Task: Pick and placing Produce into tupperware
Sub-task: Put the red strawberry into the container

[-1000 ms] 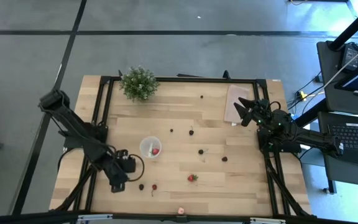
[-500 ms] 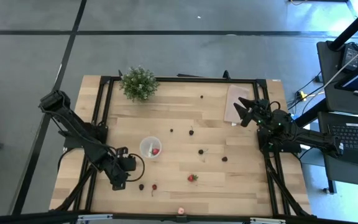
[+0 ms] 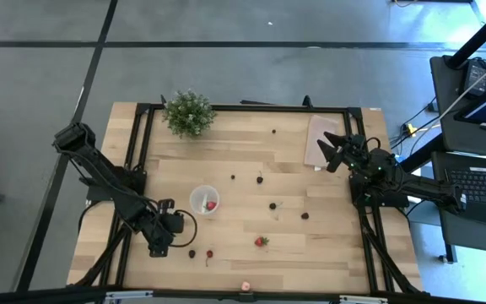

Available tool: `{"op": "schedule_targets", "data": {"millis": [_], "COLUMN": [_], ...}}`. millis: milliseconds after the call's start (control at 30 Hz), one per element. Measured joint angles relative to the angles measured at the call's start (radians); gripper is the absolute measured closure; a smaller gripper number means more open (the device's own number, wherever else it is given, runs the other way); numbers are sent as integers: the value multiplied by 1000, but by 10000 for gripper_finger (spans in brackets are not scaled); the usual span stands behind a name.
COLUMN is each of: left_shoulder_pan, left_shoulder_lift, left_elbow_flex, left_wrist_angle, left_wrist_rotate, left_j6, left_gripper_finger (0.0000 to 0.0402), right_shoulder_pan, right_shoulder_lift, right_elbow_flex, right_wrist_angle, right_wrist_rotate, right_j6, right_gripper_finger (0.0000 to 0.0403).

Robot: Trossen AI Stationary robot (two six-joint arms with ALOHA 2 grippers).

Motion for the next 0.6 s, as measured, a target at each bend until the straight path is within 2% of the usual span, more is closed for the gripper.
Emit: {"op": "schedule_targets", "data": {"millis": [467,600], "left_shoulder_pan": [1,1], "left_shoulder_lift": [0,0], "left_elbow_flex": [0,0], "left_wrist_angle": [62,66], "left_wrist_rotate": [16,36], "left_j6": [-21,-33], "left_gripper_finger": [343,327], "right_shoulder_pan": [0,0], "right_shoulder_lift": [0,0], "right_elbow_flex": [0,0], "right_wrist_angle": [0,0], "right_wrist_rotate": [0,0], "right_j6": [0,0], "right_gripper_finger": [108,108]}}
